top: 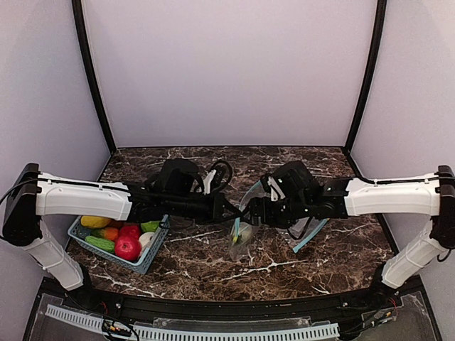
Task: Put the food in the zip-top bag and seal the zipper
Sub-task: Adjust the fake vegetable in the zipper food storage bag.
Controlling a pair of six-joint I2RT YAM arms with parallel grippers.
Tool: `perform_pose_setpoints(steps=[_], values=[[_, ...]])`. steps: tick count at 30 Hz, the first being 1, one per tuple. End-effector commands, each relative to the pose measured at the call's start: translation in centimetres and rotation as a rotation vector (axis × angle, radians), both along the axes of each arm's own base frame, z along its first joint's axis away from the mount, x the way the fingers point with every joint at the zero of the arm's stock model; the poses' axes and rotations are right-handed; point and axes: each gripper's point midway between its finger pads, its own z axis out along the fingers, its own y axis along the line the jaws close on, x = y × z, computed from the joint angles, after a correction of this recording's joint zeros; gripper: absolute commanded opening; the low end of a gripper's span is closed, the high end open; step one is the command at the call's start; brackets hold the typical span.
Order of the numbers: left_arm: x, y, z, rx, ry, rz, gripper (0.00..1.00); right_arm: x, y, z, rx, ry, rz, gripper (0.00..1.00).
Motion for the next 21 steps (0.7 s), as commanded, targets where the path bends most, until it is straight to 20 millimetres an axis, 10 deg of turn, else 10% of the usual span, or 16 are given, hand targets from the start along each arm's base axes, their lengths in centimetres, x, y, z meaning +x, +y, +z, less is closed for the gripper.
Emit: perform_pose_setpoints(steps=[1,21], values=[[-0.1,0.5,0.0,0.024,-0.020,0.009,0.01,-0.6,1.3,-0.8,-0.025,0.039,0.031,0.83],[0.0,1.2,0.7,0.010,-0.040,0.035,0.01,-1.2,1.2,-8.5,-0.191,0.153,0.037,0.85]])
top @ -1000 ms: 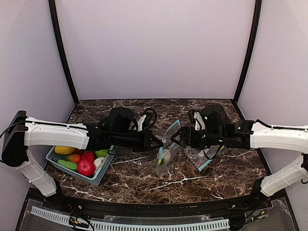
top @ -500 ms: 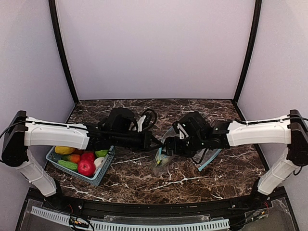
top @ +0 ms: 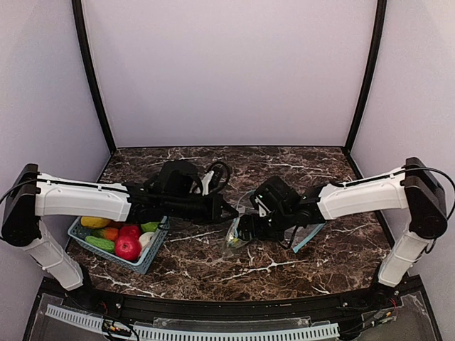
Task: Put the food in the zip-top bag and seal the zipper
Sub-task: Adjust the fake vegetable in the zipper food storage bag, then pass from the left arm to the right
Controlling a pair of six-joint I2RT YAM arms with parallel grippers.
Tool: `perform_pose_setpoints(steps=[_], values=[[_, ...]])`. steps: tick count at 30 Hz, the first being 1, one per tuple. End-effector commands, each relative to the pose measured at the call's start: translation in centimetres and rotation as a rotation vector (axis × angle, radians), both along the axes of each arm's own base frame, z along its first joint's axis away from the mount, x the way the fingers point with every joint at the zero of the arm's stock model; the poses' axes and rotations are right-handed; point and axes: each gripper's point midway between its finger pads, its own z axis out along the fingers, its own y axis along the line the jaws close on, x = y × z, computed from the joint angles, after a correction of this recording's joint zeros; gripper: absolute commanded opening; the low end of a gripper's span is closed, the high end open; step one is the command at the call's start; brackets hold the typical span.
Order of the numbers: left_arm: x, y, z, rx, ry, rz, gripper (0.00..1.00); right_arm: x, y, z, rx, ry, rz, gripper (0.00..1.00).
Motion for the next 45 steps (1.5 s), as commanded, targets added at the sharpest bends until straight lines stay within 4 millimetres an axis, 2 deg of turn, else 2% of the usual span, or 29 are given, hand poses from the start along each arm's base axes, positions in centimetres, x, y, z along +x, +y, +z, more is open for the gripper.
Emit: perform_pose_setpoints(steps=[1,5,8,13,16,19,26,33,38,45], values=[[-0.3,0.6,1.4,-0.016,-0.035,0.002,0.01,-0.1,0.0,-1.5,-0.055,0.014,-0.001,0.85],[-0.3,0.9,1.6,-0.018,-0.041,0.010,0.01,0.0,0.0,-1.5,-0.059,0.012,-0.002,0.86],[-0.2,1.1,1.4,-0.003,-0.043,0.022,0.01,0.0,0.2,-0.4,-0.035,-0.002,0.005,0.86],[0.0,2.0,0.3,0.053,-0.033,0.053,0.01,0.0,0.7,4.8,0.079,-0.061,0.015,0.89],[0.1,2.3,-0.1,0.072,-0.033,0.066,0.01,0.1,0.0,7.8,0.124,-0.114,-0.003,0.91],[0.2,2.4,-0.2,0.077,-0.030,0.071,0.01,0.0,-1.1,9.4,0.137,-0.144,-0.030,0.91],[0.2,2.2,-0.3,0.073,-0.028,0.066,0.01,0.0,-2.9,9.2,0.120,-0.160,-0.094,0.85],[0.1,1.7,-0.5,0.060,-0.017,0.056,0.01,0.5,-2.0,8.9,0.138,-0.173,-0.082,0.83],[0.1,1.9,-0.5,0.061,-0.016,0.059,0.01,1.2,-1.2,9.8,0.154,-0.198,-0.084,0.75],[0.1,2.0,-0.6,0.062,-0.014,0.065,0.01,1.8,-0.7,11.8,0.196,-0.237,-0.091,0.72]])
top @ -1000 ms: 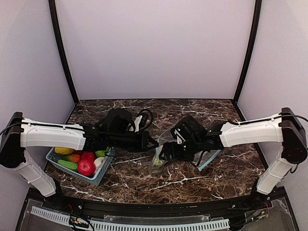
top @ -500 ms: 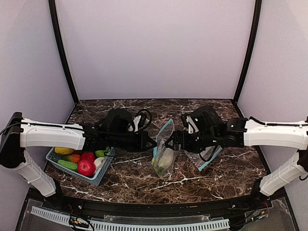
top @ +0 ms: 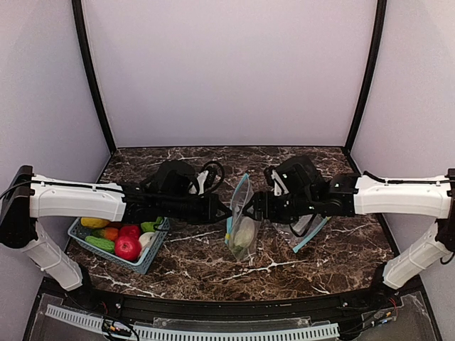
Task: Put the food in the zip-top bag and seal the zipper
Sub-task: Pass from the left arm to the right
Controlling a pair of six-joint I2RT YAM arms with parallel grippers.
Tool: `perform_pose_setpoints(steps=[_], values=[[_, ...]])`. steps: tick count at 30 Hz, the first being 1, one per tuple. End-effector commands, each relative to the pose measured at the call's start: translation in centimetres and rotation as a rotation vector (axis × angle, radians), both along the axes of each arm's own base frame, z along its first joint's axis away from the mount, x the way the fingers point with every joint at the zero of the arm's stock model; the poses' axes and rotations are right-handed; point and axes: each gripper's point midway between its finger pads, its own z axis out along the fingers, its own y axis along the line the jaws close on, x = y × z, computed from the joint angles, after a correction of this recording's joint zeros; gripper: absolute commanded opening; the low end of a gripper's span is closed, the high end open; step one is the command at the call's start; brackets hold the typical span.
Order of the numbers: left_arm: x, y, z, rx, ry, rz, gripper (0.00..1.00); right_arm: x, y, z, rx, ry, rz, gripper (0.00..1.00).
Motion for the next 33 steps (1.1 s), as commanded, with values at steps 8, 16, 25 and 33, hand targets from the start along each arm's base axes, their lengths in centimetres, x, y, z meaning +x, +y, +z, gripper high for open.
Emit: perform_pose_setpoints(steps=[8,16,25,33], values=[[-0.4,0.3,-0.1,0.000,0.000,-0.002,0.01,2.4,1.7,3.3,0.058,-0.088,-0.014,0.65],[-0.4,0.3,0.0,-0.007,0.000,-0.003,0.01,3.2,2.8,1.7,0.009,-0.075,-0.005,0.50],[-0.3,0.5,-0.2,0.005,-0.002,0.009,0.01,3.4,2.7,0.8,-0.016,-0.052,-0.014,0.26],[0.0,1.2,-1.3,0.064,0.014,0.041,0.01,3.1,2.3,1.0,-0.004,-0.054,-0.020,0.00]])
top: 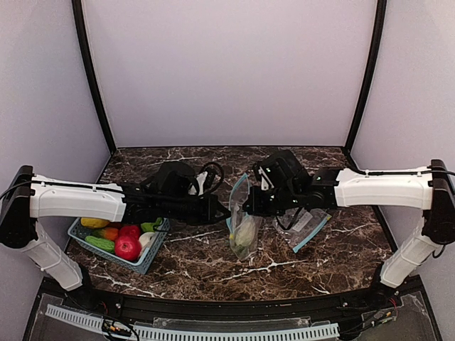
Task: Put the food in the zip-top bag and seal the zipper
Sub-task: Pass from the left arm to the right, then pick up the fake fruit from the bin.
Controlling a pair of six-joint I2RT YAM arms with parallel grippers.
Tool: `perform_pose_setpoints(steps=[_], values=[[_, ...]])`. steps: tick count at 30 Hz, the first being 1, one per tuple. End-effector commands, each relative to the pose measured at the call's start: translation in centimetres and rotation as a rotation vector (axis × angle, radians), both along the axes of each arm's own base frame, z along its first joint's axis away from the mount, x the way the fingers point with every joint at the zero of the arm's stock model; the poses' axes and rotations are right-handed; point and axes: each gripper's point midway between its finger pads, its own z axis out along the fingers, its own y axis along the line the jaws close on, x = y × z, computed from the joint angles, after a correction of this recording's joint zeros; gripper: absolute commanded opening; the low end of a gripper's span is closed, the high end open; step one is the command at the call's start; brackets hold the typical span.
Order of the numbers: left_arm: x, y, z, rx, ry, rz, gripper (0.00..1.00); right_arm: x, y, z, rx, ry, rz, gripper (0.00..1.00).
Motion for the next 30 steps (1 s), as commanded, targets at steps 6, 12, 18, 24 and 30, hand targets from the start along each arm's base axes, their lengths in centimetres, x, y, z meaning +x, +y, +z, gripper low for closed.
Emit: perform_pose_setpoints(steps=[6,12,18,24,30], values=[[0.0,2.4,-2.0,0.106,0.024,0.077,0.01,0.1,-0.2,2.3,0.057,-0.043,0.002,0.00],[-0.1,2.1,-1.1,0.086,0.004,0.053,0.16,-0.2,-0.5,2.5,0.065,-0.046,0.002,0.00],[-0.5,2.5,1.2,0.086,-0.048,0.019,0.52,-0.3,-0.9,2.7,0.076,-0.047,-0.013,0.00],[-0.7,5.6,3.7,0.144,-0.109,0.047,0.73,-0.3,-0.8,2.5,0.072,-0.047,-0.003,0.00],[0.1,11.8,4.5,0.226,-0.117,0.168,0.81,-0.2,-0.6,2.3,0.068,-0.044,0.002,0.00]])
